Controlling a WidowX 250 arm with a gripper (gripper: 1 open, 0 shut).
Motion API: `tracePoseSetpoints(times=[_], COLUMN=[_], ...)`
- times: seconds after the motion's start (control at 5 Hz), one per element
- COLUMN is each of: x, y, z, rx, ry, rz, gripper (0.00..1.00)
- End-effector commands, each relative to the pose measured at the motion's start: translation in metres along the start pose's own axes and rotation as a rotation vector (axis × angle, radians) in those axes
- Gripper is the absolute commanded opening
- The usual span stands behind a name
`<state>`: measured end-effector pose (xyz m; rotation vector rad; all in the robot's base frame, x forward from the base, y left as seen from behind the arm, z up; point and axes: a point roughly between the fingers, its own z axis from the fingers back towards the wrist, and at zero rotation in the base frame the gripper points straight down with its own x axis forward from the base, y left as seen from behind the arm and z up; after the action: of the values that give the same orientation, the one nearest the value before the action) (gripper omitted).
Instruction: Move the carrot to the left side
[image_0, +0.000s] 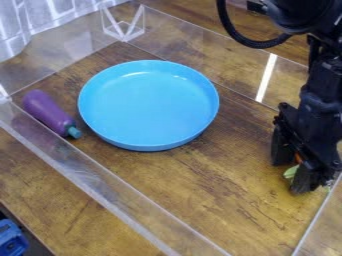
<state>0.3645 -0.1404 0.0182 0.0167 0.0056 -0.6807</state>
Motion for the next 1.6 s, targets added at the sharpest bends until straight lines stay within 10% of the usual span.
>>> tracePoseSetpoints(times=[0.0, 1.4], x=[-0.0027, 0.0019], y=[0.0103, 0.0162], z=[-0.0023, 0.0006], rx=[0.002, 0.016], ry=[-0.001, -0.037], rz=[0.015, -0.020], gripper=[0.00, 0.00])
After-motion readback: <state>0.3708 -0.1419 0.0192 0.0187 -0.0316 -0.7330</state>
